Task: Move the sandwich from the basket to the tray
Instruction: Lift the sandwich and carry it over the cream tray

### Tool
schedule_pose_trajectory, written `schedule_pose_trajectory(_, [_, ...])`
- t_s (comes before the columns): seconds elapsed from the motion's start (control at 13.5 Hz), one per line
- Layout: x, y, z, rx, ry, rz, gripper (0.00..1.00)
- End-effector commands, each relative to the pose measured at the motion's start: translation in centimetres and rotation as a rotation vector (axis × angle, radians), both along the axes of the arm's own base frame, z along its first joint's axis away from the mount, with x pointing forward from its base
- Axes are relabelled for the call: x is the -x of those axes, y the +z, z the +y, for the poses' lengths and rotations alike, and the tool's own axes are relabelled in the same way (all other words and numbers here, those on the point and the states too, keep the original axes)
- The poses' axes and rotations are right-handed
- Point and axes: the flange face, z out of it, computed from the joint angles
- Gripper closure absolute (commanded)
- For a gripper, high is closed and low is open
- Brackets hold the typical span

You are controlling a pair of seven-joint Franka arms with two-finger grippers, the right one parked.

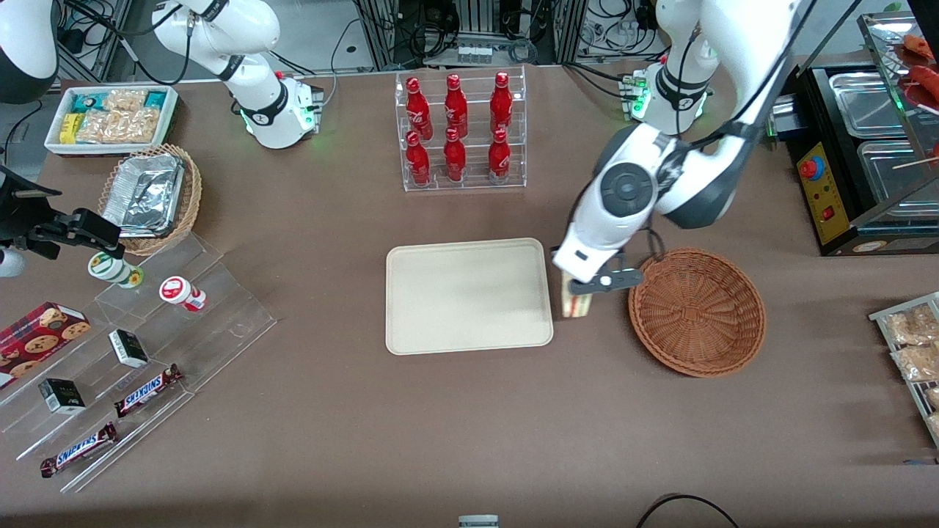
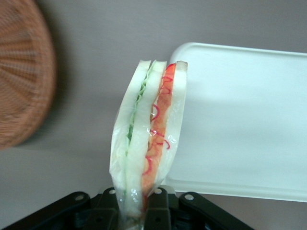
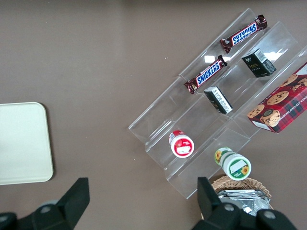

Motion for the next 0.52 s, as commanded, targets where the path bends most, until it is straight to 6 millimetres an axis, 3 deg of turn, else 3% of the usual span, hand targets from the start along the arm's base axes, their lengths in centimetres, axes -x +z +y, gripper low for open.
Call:
schedule_pose_trajectory(0.0, [-1.2,-1.5,-5.8,0.039,-0.004,0.020,1.00])
schedule_pose_trajectory(0.22, [-0.3,-2.6,-11.5,0.047,0.002,0.005,1.00])
schedule_pose_trajectory(0.44, [1.2,-5.3,-15.4,-0.018,0.045,-0.040,1.00])
